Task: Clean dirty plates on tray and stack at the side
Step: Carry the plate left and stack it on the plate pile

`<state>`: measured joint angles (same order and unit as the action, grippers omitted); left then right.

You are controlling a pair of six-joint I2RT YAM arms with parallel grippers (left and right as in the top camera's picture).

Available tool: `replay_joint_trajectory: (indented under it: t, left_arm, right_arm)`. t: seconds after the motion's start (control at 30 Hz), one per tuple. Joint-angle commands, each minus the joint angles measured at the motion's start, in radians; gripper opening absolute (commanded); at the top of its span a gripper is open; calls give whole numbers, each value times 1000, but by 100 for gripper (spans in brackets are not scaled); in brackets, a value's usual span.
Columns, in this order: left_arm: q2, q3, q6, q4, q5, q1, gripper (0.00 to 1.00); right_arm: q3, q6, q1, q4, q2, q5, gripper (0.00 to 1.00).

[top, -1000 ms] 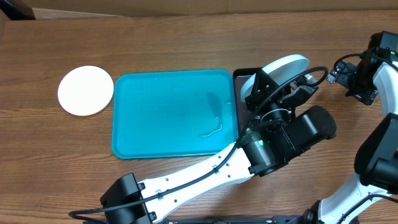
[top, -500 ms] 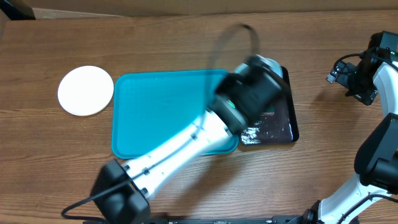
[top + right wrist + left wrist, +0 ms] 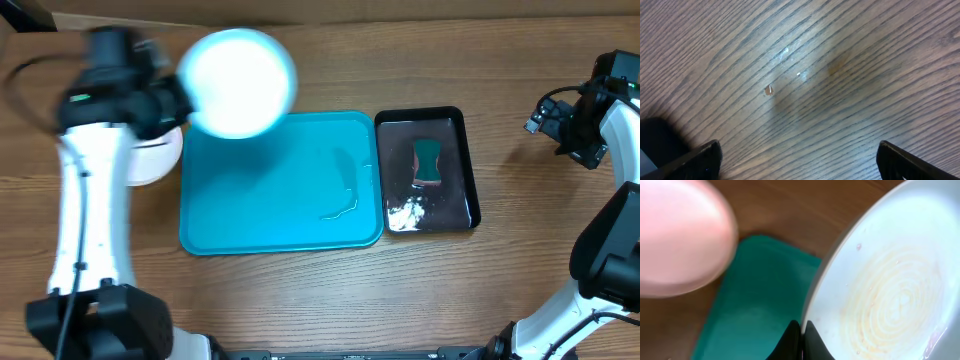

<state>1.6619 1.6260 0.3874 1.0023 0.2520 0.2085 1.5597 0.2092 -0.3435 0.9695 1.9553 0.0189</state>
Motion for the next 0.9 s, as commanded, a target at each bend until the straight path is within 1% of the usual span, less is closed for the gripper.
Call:
replay_joint_trajectory:
  t: [0.0,0.13,0.2,0.33,0.4,0.63,0.87]
  left_arm:
    - [6,13,20,35,104,146,4]
    - [31,12,20,58,27,295,4]
    - [42,12,21,56,-34,335,4]
    - [85,11,40,40,-229,351,4]
    - [120,11,40,27,-277,343,4]
    - [269,11,40,-63,-285,342,4]
    - [355,11,39,-106,-278,341,4]
  right_arm:
    - [11,4,0,-3,-16,-2,100]
    - [11,4,0,-3,-16,-2,100]
    - [11,4,0,-3,-16,-2,100]
    - [11,4,0,-3,-16,-2,100]
    - [11,4,0,-3,-16,-2,100]
    - [11,4,0,-3,-16,-2,100]
    - [11,4,0,-3,-16,-2,100]
